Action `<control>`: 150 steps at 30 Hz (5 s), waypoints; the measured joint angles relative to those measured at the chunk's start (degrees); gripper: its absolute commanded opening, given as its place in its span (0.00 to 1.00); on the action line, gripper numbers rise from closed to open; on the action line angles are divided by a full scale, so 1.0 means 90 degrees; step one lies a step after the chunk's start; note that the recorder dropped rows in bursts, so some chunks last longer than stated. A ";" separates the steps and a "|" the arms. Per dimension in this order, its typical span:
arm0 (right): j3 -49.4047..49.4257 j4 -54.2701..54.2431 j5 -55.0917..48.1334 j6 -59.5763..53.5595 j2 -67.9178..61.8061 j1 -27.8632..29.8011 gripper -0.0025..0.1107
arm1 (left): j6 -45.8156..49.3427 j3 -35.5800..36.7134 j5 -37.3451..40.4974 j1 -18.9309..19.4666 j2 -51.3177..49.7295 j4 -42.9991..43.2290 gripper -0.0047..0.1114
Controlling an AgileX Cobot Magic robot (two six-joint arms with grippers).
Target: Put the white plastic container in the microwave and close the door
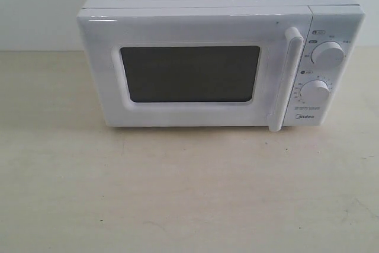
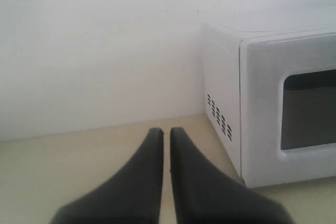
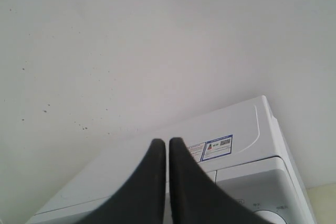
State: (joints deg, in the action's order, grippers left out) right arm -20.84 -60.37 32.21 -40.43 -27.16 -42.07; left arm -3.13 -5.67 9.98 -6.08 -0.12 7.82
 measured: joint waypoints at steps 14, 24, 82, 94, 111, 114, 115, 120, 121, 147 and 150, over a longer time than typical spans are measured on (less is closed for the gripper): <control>0.0000 0.0000 0.0013 0.0000 0.0000 0.0000 0.02 | 0.0826 0.0612 -0.0079 0.0000 0.0000 -0.1229 0.08; 0.0000 0.0000 0.0024 0.0000 0.0000 0.0000 0.02 | 0.0549 0.0612 0.0854 0.0000 0.0000 -0.1055 0.08; 0.0255 -0.0173 -0.2427 -0.1430 0.1931 0.4051 0.02 | 0.0310 0.0612 0.0945 0.0531 0.0000 -0.0908 0.08; 0.1257 -0.0161 -0.2569 -0.0935 0.2973 0.4452 0.02 | 0.0310 0.0612 0.0945 0.0531 0.0000 -0.0908 0.08; 0.2228 -0.0136 -0.2301 -0.0693 0.2986 0.4468 0.02 | 0.0310 0.0612 0.0945 0.0531 0.0000 -0.0908 0.08; 0.2228 0.0270 -0.2276 -0.0421 0.2986 0.4468 0.02 | 0.0310 0.0612 0.0945 0.0531 0.0000 -0.0908 0.08; 0.2228 0.0551 -0.2276 -0.0200 0.2986 0.4468 0.02 | 0.0310 0.0612 0.0945 0.0531 0.0000 -0.0908 0.08; 0.2237 0.3499 -0.2630 0.2105 0.2986 0.4468 0.02 | 0.0310 0.0612 0.0945 0.0531 0.0000 -0.0908 0.08; 0.2237 0.4197 -0.2831 0.2702 0.2986 0.4468 0.02 | 0.0310 0.0612 0.0945 0.0531 0.0000 -0.0908 0.08; 0.2318 0.6977 -0.5763 0.5383 0.2986 0.4468 0.02 | 0.0310 0.0612 0.0945 0.0531 0.0000 -0.0908 0.08; 0.2318 0.6977 -0.5768 0.5383 0.2986 0.4468 0.02 | 0.0310 0.0612 0.0945 0.0531 0.0000 -0.0908 0.08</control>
State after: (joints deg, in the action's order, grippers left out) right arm 0.02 2.42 -19.70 8.02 -0.28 -1.86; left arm -0.34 -0.16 18.49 -1.30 -0.12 -0.34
